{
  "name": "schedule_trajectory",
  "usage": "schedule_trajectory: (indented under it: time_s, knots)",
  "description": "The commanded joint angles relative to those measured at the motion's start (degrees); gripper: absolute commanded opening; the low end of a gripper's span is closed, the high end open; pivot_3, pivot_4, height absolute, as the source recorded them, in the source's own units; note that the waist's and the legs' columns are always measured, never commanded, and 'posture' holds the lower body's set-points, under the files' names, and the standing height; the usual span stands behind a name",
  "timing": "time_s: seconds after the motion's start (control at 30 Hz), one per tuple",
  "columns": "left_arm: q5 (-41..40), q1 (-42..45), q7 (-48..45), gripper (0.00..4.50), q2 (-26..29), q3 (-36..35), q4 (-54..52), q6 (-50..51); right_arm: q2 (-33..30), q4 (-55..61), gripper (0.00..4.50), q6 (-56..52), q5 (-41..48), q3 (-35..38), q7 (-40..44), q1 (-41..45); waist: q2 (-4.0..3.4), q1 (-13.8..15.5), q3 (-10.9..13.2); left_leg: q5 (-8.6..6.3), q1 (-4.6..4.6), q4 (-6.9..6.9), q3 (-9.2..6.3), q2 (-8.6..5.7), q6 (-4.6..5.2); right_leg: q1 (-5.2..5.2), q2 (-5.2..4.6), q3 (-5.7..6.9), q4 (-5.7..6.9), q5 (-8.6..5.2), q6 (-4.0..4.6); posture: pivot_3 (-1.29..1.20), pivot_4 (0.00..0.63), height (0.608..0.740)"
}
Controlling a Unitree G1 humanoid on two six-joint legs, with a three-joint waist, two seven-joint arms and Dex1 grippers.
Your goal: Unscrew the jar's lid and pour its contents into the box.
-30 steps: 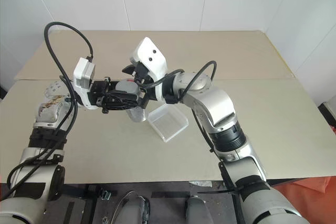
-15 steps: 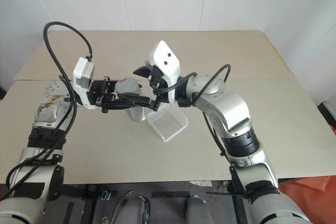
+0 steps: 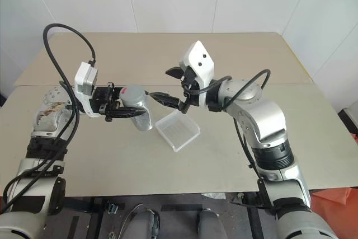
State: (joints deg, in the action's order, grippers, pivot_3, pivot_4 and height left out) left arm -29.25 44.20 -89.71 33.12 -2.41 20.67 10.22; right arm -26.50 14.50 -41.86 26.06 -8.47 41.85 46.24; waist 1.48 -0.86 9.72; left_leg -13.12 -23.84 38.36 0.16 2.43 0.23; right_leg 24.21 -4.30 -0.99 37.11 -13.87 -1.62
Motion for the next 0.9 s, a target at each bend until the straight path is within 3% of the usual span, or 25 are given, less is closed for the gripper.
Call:
schedule_trajectory:
  time_s: [0.03,0.37,0.9]
  knots:
    - [-0.8,0.0,-0.4,2.43,0.2,-0.8,-2.3,-0.9,-1.3,3.4,4.46,0.1,1.0,1.8,1.1,0.0,0.00,0.0,0.0,0.00,0.00,0.00,0.00,0.00,0.00,0.00,0.00,0.00,0.00,0.00,0.00,0.00,0.150,0.740]
    - [-0.5,-0.1,0.0,2.43,-0.4,-0.6,-2.2,-1.3,-0.8,8.6,4.46,-2.1,6.5,2.3,2.8,0.6,0.00,0.0,0.0,0.00,0.00,0.00,-0.01,0.01,0.00,-0.01,0.00,0.00,0.00,0.00,0.00,0.00,0.150,0.740]
    - [-0.4,-0.1,0.0,2.43,-0.5,-0.6,-2.4,-1.4,8.4,5.0,4.46,-5.1,2.1,-5.0,-4.4,7.4,0.00,0.0,0.0,0.00,0.00,0.00,-0.01,0.00,0.00,0.00,0.00,0.01,0.02,0.00,0.00,0.00,0.150,0.740]
